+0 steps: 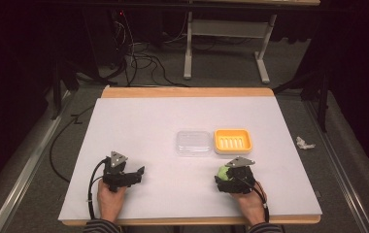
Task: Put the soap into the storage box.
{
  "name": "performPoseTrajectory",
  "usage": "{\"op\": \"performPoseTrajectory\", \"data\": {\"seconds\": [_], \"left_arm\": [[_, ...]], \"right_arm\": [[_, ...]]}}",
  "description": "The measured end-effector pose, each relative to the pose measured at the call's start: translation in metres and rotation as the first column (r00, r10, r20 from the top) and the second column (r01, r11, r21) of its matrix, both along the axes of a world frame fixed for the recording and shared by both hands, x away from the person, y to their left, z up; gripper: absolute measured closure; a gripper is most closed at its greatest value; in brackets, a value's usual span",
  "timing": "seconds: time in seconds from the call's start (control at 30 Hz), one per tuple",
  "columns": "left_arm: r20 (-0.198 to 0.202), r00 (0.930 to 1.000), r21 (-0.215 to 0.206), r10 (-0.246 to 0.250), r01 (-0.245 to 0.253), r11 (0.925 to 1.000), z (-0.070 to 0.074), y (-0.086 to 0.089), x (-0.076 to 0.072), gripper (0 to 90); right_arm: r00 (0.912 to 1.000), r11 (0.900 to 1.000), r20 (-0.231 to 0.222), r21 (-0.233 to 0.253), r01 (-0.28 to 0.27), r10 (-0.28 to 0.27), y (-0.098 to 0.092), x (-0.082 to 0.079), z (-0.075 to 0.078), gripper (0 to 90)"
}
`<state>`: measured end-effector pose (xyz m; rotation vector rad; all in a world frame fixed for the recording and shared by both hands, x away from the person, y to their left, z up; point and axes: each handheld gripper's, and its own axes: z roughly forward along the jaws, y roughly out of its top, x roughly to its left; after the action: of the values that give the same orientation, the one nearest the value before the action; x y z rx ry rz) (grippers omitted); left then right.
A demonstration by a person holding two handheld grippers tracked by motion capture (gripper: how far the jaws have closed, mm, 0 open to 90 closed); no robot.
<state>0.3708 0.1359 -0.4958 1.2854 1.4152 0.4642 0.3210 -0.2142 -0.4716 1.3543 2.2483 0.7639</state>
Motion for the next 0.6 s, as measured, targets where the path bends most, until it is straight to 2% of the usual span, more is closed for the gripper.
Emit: {"op": "performPoseTrajectory", "data": {"seconds": [0.2, 0.6], "left_arm": [[-0.001, 1.0, -0.002, -0.001, 0.001, 1.0, 0.0, -0.0001, 0.0001, 15.4], [-0.002, 1.0, 0.002, -0.002, 0.002, 1.0, -0.0001, -0.0002, 0.0001, 15.4]], "right_arm": [[0.9997, 1.0, 0.019, 0.008, -0.013, 0.013, -0.0024, -0.0032, 0.0003, 25.2], [0.9985, 0.999, 0.056, 0.032, -0.004, 0.003, -0.0102, -0.0077, 0.0067, 25.3]]}}
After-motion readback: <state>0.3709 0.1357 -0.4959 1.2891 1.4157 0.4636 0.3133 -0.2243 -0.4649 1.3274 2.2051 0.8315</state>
